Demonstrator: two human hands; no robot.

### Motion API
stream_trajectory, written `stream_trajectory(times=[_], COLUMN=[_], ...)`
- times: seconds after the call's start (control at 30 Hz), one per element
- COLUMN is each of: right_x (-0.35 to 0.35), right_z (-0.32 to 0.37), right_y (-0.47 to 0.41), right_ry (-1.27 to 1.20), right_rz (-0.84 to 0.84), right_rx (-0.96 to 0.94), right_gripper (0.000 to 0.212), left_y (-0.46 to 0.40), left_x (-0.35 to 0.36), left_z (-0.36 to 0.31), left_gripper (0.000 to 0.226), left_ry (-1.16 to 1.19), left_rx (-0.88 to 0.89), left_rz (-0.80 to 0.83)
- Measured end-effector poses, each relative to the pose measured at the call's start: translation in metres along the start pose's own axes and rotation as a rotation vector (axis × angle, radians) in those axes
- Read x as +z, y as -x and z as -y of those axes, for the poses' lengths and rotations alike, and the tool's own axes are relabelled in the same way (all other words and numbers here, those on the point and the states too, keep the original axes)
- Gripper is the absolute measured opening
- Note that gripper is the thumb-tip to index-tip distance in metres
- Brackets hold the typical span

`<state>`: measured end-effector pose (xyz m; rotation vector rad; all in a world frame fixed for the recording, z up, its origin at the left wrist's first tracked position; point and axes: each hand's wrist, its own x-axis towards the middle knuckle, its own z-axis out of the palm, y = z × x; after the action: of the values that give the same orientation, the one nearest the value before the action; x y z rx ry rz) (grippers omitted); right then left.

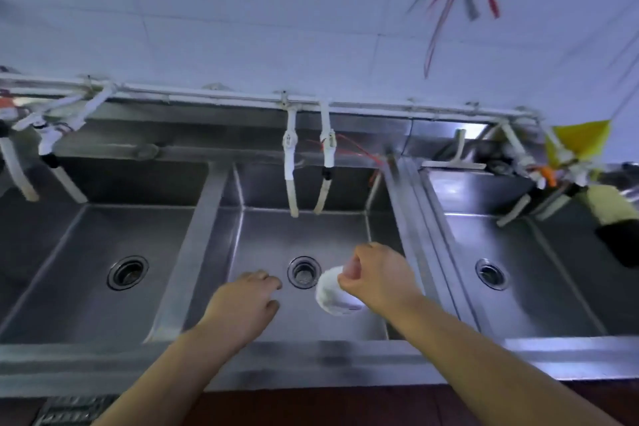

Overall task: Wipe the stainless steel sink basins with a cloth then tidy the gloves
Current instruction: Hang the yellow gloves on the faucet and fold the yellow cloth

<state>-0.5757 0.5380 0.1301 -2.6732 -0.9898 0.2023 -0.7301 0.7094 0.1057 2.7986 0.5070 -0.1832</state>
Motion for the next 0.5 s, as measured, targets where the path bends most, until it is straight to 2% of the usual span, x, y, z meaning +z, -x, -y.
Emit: stream_trajectory(times=[0.17, 0.3, 0.5], right_x=[-0.047, -0.082, -0.126], right_z=[-0.140, -0.249, -0.370], right_y=[0.049, 0.090, 0.139], right_ry=[0.032, 0.047, 0.112], right_rz=[-0.087, -0.088, -0.074], right_rx=[0.112, 0.200, 0.320], right_gripper=[0.015, 0.016, 0.021], left_y=[-0.033, -0.064, -0.092], left_x=[0.023, 0.050, 0.084], left_z=[-0.135, -0.243, -0.361], left_gripper=[0.033, 0.029, 0.036], left_ry=[-0.046, -0.030, 0.005], left_rx=[0.163, 0.257, 0.341], left_rz=[-0.018, -0.002, 0.040])
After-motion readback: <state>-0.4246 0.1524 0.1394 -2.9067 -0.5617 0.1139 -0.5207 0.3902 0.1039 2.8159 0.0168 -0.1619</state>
